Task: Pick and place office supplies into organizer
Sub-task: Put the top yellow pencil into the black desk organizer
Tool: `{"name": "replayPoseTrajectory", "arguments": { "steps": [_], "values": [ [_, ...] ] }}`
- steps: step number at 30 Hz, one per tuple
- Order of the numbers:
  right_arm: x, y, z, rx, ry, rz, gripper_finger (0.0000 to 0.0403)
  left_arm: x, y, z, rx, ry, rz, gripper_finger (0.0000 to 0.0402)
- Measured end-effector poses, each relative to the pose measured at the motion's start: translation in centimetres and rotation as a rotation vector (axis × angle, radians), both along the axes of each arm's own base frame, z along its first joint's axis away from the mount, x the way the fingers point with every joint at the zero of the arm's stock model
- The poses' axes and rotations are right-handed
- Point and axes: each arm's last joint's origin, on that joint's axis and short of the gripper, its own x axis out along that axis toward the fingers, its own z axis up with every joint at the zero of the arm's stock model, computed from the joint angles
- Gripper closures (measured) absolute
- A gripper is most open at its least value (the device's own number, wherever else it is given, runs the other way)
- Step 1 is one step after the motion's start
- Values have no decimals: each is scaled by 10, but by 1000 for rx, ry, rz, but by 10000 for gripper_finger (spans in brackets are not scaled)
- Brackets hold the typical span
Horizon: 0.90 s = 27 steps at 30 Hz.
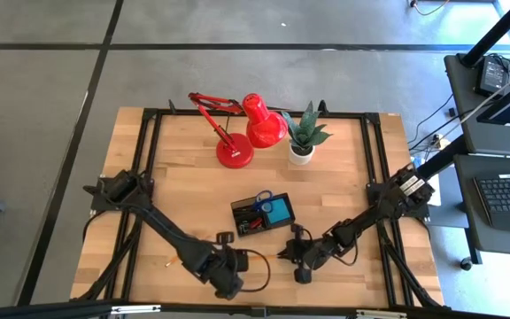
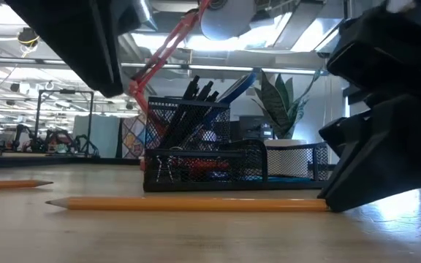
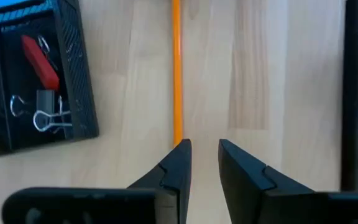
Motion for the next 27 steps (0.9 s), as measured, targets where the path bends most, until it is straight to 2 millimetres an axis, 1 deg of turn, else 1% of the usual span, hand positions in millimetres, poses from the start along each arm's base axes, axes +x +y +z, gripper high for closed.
{"name": "replayPoseTrajectory", "arguments": {
  "steps": [4,7,10,16,21,27],
  "values": [
    [4,-5,1,50,35,8,371,-3,-1,0,-8,7,36,327],
    [7,-7,1,48,49,17,374,-3,-1,0,-20,4,57,327],
    [10,-6,4,11,79,35,385,-3,-1,0,-20,5,57,327],
    [15,-3,9,-57,90,63,386,-4,0,0,-7,19,59,328],
    [24,3,15,-117,101,113,386,-4,1,0,3,25,57,331],
    [34,10,26,-185,159,134,386,-8,-1,0,18,37,48,329]
  ]
}}
